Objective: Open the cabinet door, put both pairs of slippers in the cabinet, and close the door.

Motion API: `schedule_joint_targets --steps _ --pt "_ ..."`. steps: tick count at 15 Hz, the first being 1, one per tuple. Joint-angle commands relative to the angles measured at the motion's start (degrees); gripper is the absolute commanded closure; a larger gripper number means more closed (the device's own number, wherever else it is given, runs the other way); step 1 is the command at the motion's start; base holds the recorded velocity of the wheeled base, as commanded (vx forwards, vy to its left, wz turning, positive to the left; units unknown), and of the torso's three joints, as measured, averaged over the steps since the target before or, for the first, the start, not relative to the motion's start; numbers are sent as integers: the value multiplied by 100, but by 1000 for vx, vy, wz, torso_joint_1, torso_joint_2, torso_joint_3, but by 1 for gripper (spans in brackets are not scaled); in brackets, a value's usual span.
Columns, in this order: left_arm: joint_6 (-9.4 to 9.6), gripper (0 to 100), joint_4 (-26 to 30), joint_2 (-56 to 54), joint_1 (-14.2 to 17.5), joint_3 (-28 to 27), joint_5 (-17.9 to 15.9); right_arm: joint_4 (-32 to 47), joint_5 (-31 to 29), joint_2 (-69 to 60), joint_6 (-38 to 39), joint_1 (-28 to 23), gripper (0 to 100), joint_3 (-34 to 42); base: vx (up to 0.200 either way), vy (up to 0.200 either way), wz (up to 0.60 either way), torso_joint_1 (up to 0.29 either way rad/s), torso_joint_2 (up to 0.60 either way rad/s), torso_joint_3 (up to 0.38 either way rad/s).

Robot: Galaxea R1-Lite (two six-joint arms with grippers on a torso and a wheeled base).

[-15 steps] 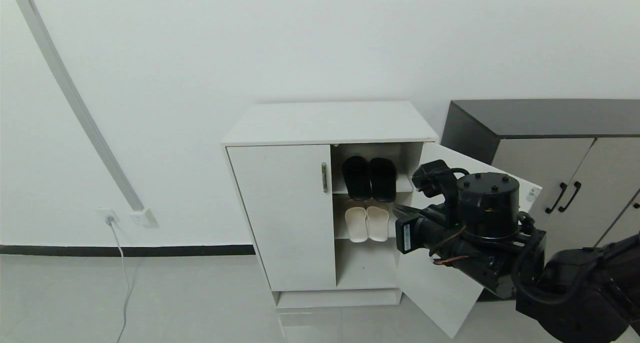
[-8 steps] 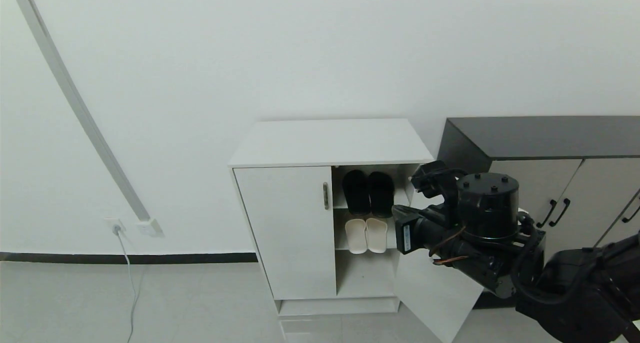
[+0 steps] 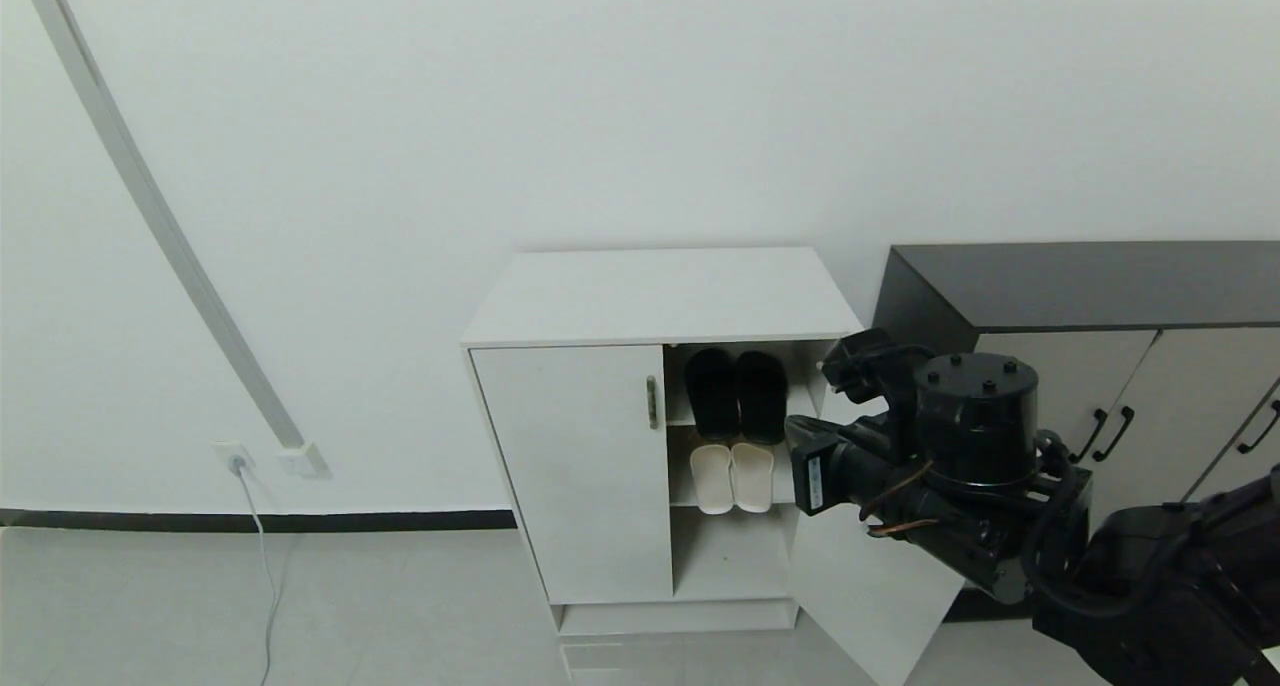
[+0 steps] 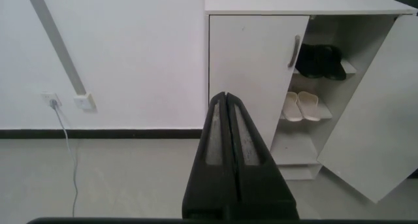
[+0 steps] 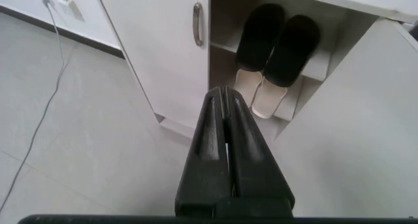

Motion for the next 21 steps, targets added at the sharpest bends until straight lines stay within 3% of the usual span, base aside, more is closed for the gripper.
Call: schedule_joint_targets --steps 1,9,14,18,20,21 --pt "0 100 0 7 1 1 2 0 -4 22 -27 0 100 -1 0 0 0 0 0 0" --pt "8 100 0 7 1 1 -7 -18 -4 13 -54 -62 100 17 0 0 -600 7 1 1" --pt "0 100 0 7 1 1 -7 -132 -4 49 -63 -71 100 34 0 0 0 0 0 0" --pt "-9 100 0 7 1 1 -7 -132 -12 93 -63 -97 100 17 -200 0 0 8 2 0" --pt "0 100 0 7 1 1 -7 -141 -21 286 -63 -325 100 -185 -100 0 0 -4 4 1" --pt "0 100 0 7 1 1 -7 17 14 514 -71 -677 100 -695 0 0 0 0 0 0"
